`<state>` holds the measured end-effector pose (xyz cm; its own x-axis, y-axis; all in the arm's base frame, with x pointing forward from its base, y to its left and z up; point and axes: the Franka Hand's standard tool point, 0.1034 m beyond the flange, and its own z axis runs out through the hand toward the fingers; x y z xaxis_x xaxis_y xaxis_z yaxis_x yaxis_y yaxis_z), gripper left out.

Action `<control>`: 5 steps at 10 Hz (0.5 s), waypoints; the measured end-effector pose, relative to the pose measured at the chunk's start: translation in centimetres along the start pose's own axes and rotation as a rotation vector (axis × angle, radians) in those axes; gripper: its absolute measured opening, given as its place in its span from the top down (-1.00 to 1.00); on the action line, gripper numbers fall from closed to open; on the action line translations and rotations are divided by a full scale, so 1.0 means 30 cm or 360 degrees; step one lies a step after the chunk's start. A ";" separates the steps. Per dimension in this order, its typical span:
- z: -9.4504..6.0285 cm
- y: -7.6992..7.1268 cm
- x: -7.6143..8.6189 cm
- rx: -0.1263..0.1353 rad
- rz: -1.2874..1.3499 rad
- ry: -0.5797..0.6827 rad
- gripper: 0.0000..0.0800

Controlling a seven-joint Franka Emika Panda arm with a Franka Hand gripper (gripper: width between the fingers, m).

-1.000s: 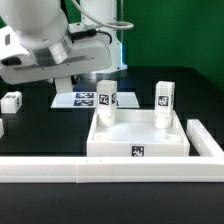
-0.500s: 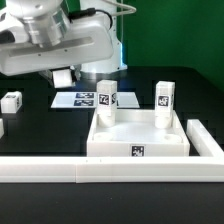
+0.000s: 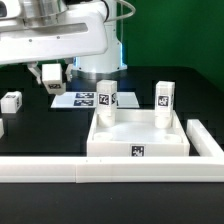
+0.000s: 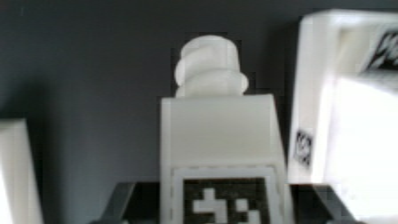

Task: Assemble square table

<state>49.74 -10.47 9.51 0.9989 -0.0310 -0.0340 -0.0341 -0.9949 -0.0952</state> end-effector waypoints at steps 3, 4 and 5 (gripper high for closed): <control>-0.007 -0.008 0.042 -0.0049 0.0031 0.0255 0.30; -0.016 -0.022 0.072 -0.0065 0.0041 0.0331 0.30; -0.035 -0.024 0.099 -0.0104 0.0051 0.0444 0.30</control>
Offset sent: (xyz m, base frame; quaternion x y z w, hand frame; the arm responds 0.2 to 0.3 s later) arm 0.0438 0.0303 0.0126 0.0374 0.1434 0.0234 0.9887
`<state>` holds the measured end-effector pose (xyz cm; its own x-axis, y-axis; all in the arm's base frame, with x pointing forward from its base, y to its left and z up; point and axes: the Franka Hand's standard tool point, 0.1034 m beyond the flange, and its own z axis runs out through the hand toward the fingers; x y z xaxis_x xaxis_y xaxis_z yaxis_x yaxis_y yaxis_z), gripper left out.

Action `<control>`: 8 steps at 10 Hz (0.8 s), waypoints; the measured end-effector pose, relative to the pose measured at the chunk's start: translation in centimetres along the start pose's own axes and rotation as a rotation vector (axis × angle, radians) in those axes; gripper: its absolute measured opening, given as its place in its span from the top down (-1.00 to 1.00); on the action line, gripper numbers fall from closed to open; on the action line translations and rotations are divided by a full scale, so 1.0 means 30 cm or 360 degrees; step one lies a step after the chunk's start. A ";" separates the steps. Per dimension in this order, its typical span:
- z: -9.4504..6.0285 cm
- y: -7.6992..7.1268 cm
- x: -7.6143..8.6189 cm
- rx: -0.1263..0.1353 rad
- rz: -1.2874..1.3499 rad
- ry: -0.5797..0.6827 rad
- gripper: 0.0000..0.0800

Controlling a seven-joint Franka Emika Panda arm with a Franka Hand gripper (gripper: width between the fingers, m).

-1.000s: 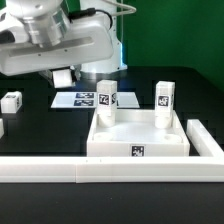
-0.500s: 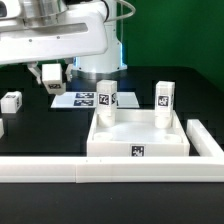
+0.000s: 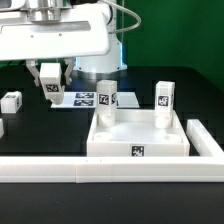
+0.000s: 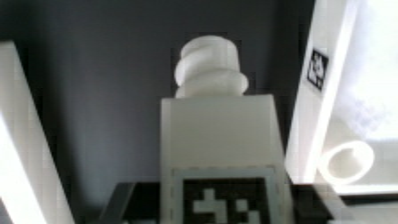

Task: Assemble square table

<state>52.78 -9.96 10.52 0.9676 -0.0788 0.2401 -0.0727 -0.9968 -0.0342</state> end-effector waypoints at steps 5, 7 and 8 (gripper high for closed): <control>-0.009 -0.155 0.037 0.0042 0.0081 0.0039 0.30; -0.008 -0.154 0.036 0.0042 0.0081 0.0038 0.30; -0.008 -0.154 0.036 0.0042 0.0082 0.0038 0.30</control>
Offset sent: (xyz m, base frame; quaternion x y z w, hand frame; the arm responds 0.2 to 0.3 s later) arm 0.0026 0.0420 0.0064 0.0031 0.0380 0.0242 0.9990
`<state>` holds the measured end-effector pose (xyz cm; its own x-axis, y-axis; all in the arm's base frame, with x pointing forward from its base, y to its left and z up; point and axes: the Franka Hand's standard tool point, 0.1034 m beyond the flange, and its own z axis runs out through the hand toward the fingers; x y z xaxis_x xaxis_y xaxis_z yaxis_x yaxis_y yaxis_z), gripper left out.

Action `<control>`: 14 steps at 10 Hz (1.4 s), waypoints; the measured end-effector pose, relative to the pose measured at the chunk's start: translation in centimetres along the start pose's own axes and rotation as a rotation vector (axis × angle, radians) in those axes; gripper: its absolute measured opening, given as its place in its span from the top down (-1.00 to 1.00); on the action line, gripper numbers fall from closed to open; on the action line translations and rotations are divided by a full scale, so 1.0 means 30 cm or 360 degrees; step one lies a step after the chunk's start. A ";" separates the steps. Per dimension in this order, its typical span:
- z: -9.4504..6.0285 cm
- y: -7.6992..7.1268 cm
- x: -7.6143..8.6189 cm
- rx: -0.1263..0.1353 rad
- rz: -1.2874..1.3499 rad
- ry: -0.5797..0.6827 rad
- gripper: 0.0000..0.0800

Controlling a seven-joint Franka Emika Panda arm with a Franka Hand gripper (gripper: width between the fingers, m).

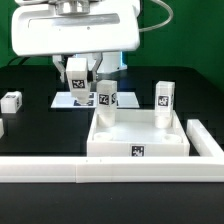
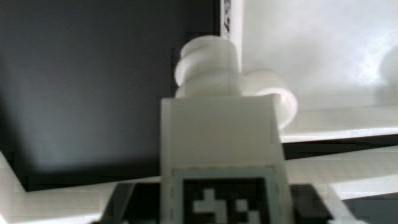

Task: Assemble square table

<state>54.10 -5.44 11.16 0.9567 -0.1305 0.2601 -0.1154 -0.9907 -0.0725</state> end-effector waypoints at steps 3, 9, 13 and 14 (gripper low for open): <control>0.011 -0.083 0.015 0.0035 0.0022 -0.0002 0.30; 0.068 -0.283 0.042 0.0082 0.0013 0.0002 0.30; 0.068 -0.275 0.046 0.0071 0.0019 0.0031 0.30; 0.063 -0.286 0.058 0.0076 0.0021 0.0041 0.30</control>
Offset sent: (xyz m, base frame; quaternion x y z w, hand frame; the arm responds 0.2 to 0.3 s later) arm 0.0313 0.0478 0.0045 0.0266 0.0151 0.0288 0.9991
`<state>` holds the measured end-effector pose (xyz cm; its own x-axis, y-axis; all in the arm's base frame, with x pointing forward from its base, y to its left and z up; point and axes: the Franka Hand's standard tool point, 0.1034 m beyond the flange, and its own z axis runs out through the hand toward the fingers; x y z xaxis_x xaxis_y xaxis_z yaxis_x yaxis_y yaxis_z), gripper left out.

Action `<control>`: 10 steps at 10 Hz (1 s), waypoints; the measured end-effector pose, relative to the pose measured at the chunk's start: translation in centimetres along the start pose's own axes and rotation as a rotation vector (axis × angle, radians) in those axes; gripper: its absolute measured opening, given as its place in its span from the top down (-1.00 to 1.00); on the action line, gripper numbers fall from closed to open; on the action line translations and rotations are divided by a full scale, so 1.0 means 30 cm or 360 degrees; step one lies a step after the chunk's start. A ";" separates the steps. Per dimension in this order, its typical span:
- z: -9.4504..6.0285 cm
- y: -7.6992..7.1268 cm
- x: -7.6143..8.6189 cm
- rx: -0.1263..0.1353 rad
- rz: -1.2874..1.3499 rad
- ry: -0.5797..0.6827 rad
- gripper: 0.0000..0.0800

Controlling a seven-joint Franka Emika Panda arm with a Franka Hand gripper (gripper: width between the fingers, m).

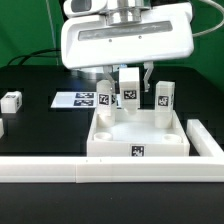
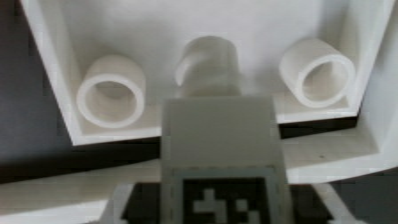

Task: Assemble square table

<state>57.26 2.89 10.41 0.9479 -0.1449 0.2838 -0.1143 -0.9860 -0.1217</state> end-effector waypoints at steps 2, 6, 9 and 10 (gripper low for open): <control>-0.013 -0.008 0.036 -0.0057 -0.0011 0.0248 0.30; 0.001 -0.061 0.033 -0.0032 -0.0017 0.0245 0.30; 0.003 -0.052 0.034 -0.0048 -0.0020 0.0281 0.30; 0.011 -0.071 0.025 -0.0047 -0.0031 0.0295 0.30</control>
Offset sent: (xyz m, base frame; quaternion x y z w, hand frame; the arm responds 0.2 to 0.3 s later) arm 0.0116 0.0219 0.0051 0.0145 0.0117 0.0220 0.9996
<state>58.32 4.91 10.57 0.8792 -0.1356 0.4568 -0.1075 -0.9904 -0.0871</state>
